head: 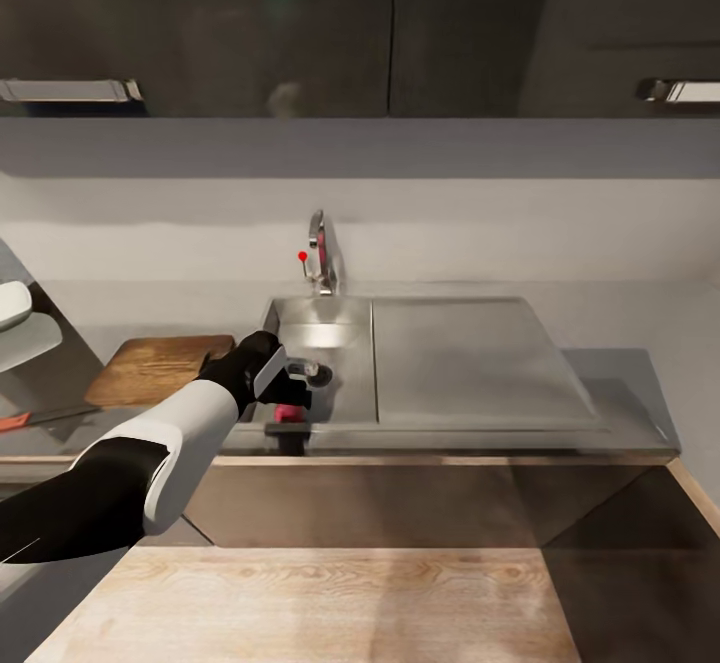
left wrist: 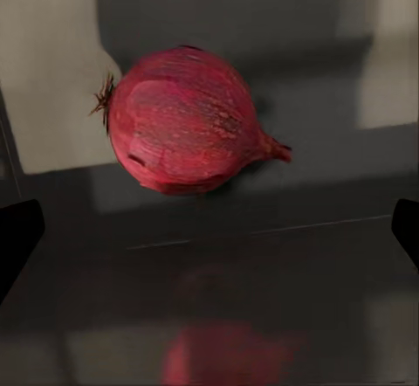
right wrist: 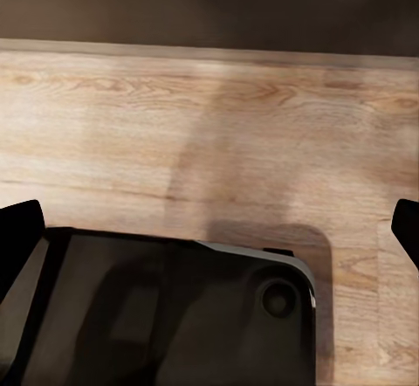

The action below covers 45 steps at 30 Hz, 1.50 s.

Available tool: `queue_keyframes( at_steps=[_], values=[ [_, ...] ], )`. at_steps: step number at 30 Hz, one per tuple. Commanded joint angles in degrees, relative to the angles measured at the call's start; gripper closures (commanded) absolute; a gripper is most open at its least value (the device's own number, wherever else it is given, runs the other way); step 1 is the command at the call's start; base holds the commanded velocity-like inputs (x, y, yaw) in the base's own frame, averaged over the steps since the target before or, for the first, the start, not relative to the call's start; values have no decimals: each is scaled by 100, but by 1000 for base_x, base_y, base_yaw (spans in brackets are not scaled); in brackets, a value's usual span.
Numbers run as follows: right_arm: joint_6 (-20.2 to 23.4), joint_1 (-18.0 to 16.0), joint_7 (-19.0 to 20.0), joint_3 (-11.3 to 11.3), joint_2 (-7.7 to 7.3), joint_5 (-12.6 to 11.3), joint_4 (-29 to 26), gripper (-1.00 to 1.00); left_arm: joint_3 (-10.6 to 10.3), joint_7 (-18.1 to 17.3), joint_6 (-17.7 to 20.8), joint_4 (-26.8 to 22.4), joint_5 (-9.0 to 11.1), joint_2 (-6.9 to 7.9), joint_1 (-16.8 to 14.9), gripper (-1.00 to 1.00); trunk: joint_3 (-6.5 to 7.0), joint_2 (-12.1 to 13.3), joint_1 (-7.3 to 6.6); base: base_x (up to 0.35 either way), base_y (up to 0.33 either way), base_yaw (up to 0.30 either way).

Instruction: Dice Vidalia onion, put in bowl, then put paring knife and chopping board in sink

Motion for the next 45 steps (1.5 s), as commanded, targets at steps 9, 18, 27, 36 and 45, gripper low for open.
queue_keyframes(
  at_steps=[9,18,27,36,45],
  values=[
    [-5,2,3,-4,0,10,-8,-100,-37,28,22,-5,47,2,3,-100,-69,-11,4,20,0,0],
    [-6,2,3,-4,0,10,-8,-100,-37,28,22,-5,47,2,5,-100,-128,-11,4,179,0,0],
    [-6,2,3,-4,0,10,-8,-100,-37,28,22,-5,47,2,5,-100,-187,-11,4,60,0,0],
    [-9,2,6,-4,0,10,-8,-100,-37,28,16,-2,47,2,5,-100,-247,-11,4,1,0,0],
    [-6,-1,3,-4,0,10,-8,-100,-37,28,14,3,41,2,5,-100,-306,-11,4,0,0,0]
  ],
)
